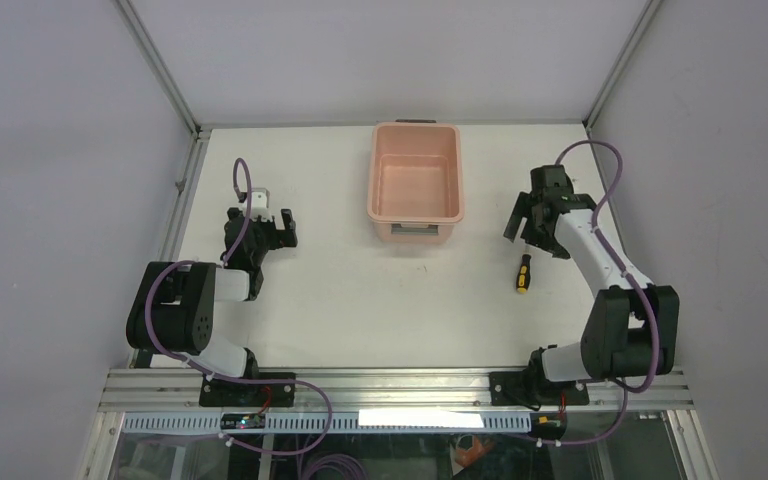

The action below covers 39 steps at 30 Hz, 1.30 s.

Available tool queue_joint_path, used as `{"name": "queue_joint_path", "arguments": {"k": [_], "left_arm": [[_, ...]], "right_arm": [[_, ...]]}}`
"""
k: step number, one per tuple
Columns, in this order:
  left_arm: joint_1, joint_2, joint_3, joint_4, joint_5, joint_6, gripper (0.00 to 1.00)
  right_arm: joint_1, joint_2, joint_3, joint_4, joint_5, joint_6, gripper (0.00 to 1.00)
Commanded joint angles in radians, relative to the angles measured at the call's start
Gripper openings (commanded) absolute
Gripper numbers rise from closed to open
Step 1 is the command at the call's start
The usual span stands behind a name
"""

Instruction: Put the screwdriver in the bin

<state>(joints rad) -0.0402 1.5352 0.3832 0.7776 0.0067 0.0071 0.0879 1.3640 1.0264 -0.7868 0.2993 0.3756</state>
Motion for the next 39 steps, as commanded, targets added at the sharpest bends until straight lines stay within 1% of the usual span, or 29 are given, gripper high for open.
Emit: {"name": "queue_joint_path", "arguments": {"k": [1, 6, 14, 16, 19, 20, 23, 24, 25, 26, 32, 35, 39], "left_arm": [[-0.007, -0.027, 0.0, 0.026, 0.008, -0.016, 0.99], [-0.008, -0.028, 0.0, 0.026, 0.007, -0.016, 0.99], [-0.007, -0.029, 0.0, 0.026, 0.007, -0.016, 0.99], [-0.007, -0.028, 0.0, 0.026, 0.007, -0.016, 0.99], [-0.008, -0.028, 0.0, 0.026, 0.007, -0.016, 0.99], [-0.008, -0.028, 0.0, 0.026, 0.006, -0.016, 0.99], [-0.007, -0.027, 0.0, 0.026, 0.007, -0.016, 0.99], [-0.007, -0.027, 0.0, 0.026, 0.007, -0.016, 0.99], [-0.007, -0.028, 0.0, 0.026, 0.007, -0.016, 0.99], [-0.008, -0.028, 0.0, 0.026, 0.007, -0.016, 0.99], [-0.007, -0.028, 0.0, 0.026, 0.006, -0.016, 0.99], [-0.007, -0.028, 0.0, 0.026, 0.007, -0.016, 0.99], [-0.008, -0.028, 0.0, 0.027, 0.007, -0.016, 0.99]], "right_arm": [[-0.037, 0.064, -0.005, 0.053, -0.115, -0.035, 0.99], [-0.051, 0.167, -0.027, 0.075, -0.15, -0.017, 0.98], [-0.06, 0.218, -0.11, 0.099, -0.185, 0.026, 0.9], [-0.061, 0.228, -0.127, 0.114, -0.173, 0.034, 0.85], [-0.071, 0.232, -0.126, 0.107, -0.175, 0.032, 0.74], [-0.071, 0.23, -0.127, 0.106, -0.174, 0.031, 0.66], [-0.072, 0.208, -0.134, 0.11, -0.175, 0.013, 0.24], [-0.073, 0.197, -0.133, 0.111, -0.176, 0.0, 0.13], [-0.073, 0.185, -0.128, 0.108, -0.175, -0.01, 0.05], [-0.072, 0.173, -0.115, 0.095, -0.172, -0.017, 0.0], [-0.071, 0.053, -0.006, -0.001, -0.159, -0.057, 0.0], [-0.07, -0.015, 0.084, -0.071, -0.175, -0.068, 0.0], [-0.045, -0.067, 0.23, -0.163, -0.189, -0.073, 0.0]]}}
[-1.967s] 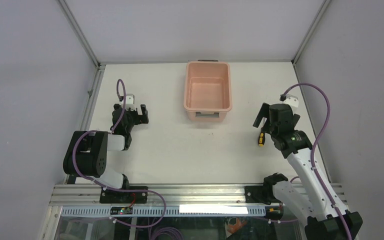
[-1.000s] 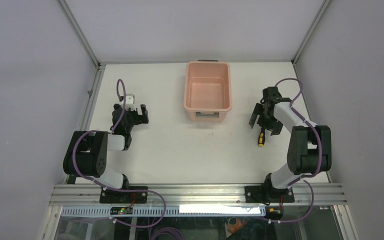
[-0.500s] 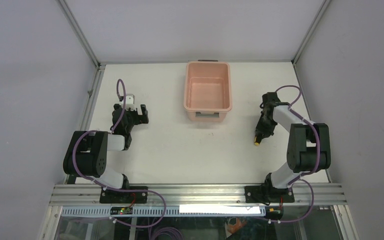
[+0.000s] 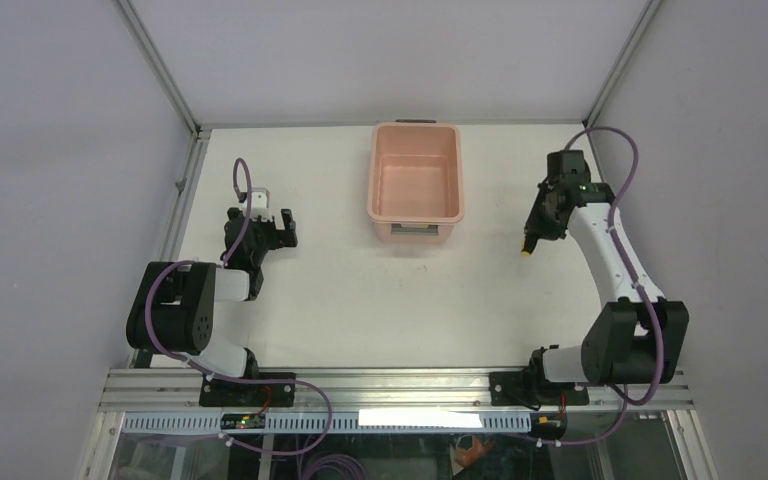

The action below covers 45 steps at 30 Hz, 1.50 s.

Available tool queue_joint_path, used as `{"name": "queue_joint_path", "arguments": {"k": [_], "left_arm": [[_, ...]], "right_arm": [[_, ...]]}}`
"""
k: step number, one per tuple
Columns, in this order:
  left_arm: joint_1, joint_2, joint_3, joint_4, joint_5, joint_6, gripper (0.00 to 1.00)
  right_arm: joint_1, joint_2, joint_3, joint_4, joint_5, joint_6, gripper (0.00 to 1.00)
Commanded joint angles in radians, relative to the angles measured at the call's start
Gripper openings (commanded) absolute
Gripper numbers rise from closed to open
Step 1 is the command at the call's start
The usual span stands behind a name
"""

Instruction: Put the screwdriver in the bin

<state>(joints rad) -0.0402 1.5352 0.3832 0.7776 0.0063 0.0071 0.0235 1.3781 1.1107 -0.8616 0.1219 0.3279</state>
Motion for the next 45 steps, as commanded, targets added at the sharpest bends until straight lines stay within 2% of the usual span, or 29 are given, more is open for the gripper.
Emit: {"name": "queue_joint_path", "arguments": {"k": [1, 5, 11, 15, 23, 27, 34, 39, 42, 45], "left_arm": [[-0.008, -0.028, 0.0, 0.026, 0.007, -0.016, 0.99], [-0.007, -0.027, 0.0, 0.026, 0.006, -0.016, 0.99], [-0.008, -0.027, 0.0, 0.026, 0.008, -0.016, 0.99], [-0.007, -0.027, 0.0, 0.026, 0.007, -0.016, 0.99], [-0.008, -0.028, 0.0, 0.026, 0.007, -0.016, 0.99], [-0.007, -0.028, 0.0, 0.027, 0.007, -0.016, 0.99], [-0.008, -0.028, 0.0, 0.026, 0.007, -0.016, 0.99], [-0.008, -0.028, 0.0, 0.026, 0.007, -0.016, 0.99], [-0.008, -0.028, 0.0, 0.026, 0.007, -0.016, 0.99], [-0.008, -0.028, 0.001, 0.026, 0.006, -0.016, 0.99]], "right_arm": [[0.035, -0.085, 0.19, -0.113, -0.014, -0.025, 0.0], [0.166, -0.064, 0.371, -0.161, -0.003, -0.02, 0.0], [0.393, 0.101, 0.622, -0.157, -0.006, 0.001, 0.0], [0.47, 0.252, 0.757, -0.115, -0.02, 0.008, 0.0], [0.5, 0.555, 0.879, -0.036, -0.022, 0.062, 0.0], [0.513, 0.679, 0.886, -0.021, -0.007, 0.073, 0.0], [0.521, 0.747, 0.726, 0.112, -0.021, 0.125, 0.0], [0.521, 0.814, 0.69, 0.142, 0.002, 0.138, 0.0], [0.521, 0.835, 0.696, 0.138, 0.023, 0.144, 0.06], [0.521, 0.828, 0.705, 0.129, 0.032, 0.145, 0.18]]}}
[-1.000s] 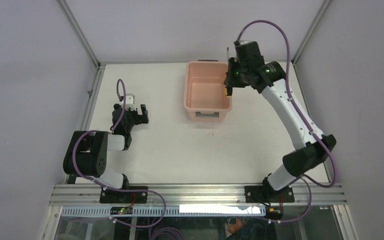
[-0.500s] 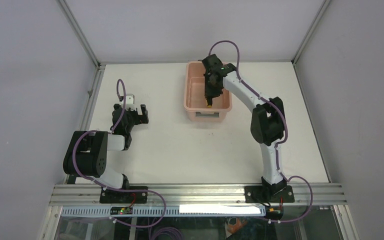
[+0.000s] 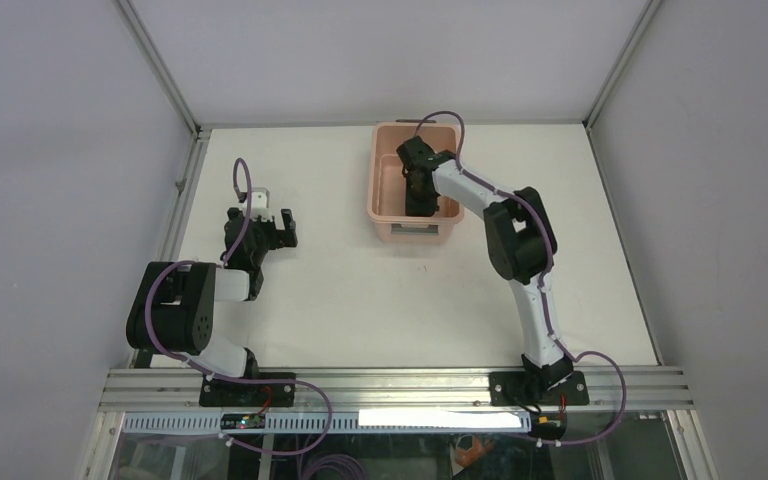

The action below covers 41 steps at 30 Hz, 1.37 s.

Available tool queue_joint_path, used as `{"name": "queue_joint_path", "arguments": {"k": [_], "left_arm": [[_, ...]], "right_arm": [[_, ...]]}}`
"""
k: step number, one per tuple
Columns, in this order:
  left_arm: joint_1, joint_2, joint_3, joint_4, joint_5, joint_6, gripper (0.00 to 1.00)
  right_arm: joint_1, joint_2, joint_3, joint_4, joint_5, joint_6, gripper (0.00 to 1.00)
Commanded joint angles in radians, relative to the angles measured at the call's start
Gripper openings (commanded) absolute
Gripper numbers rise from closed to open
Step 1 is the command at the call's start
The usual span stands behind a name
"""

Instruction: Put the screwdriver in the bin

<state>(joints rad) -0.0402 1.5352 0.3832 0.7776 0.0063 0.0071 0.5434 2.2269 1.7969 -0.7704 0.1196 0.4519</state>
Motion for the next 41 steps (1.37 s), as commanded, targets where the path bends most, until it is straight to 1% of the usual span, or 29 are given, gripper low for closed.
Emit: {"name": "queue_joint_path", "arguments": {"k": [1, 2, 3, 7, 8, 11, 15, 18, 22, 27, 29, 31, 34, 37, 41], "left_arm": [[-0.009, -0.029, 0.0, 0.026, 0.007, -0.016, 0.99], [-0.008, -0.028, 0.0, 0.026, 0.007, -0.016, 0.99], [-0.008, -0.028, 0.0, 0.026, 0.007, -0.016, 0.99], [-0.008, -0.028, 0.0, 0.026, 0.008, -0.016, 0.99], [-0.008, -0.028, 0.0, 0.026, 0.007, -0.016, 0.99], [-0.008, -0.028, 0.0, 0.027, 0.008, -0.016, 0.99], [-0.008, -0.028, 0.0, 0.026, 0.007, -0.016, 0.99], [-0.008, -0.028, 0.0, 0.026, 0.006, -0.016, 0.99], [-0.008, -0.028, 0.0, 0.026, 0.007, -0.016, 0.99], [-0.008, -0.027, 0.0, 0.026, 0.008, -0.016, 0.99], [-0.008, -0.028, 0.0, 0.026, 0.007, -0.016, 0.99], [-0.007, -0.028, 0.0, 0.026, 0.008, -0.016, 0.99], [-0.007, -0.028, 0.0, 0.026, 0.008, -0.016, 0.99], [-0.008, -0.028, 0.0, 0.027, 0.007, -0.016, 0.99], [-0.007, -0.027, 0.0, 0.026, 0.007, -0.016, 0.99]], "right_arm": [[0.001, -0.027, 0.027, 0.025, 0.04, 0.02, 0.22], [0.002, -0.035, 0.042, 0.012, 0.047, 0.015, 0.28], [0.001, -0.045, 0.059, -0.003, 0.05, 0.007, 0.32], [0.001, -0.114, 0.133, -0.049, 0.062, -0.03, 0.43], [0.001, -0.134, 0.155, -0.061, 0.063, -0.045, 0.47], [0.0, -0.192, 0.224, -0.097, 0.072, -0.105, 0.65], [-0.016, -0.271, 0.256, -0.138, 0.095, -0.168, 0.83], [-0.062, -0.336, 0.235, -0.161, 0.124, -0.191, 0.9], [-0.155, -0.441, 0.163, -0.17, 0.182, -0.221, 0.99], [-0.329, -0.563, 0.046, -0.158, 0.181, -0.251, 0.99], [-0.379, -0.595, 0.019, -0.157, 0.192, -0.265, 0.99], [-0.41, -0.614, 0.005, -0.166, 0.237, -0.273, 0.99], [-0.437, -0.629, -0.007, -0.175, 0.275, -0.28, 0.99], [-0.44, -0.666, -0.051, -0.127, 0.253, -0.305, 0.99], [-0.441, -0.675, -0.045, -0.125, 0.261, -0.299, 0.99]]}}
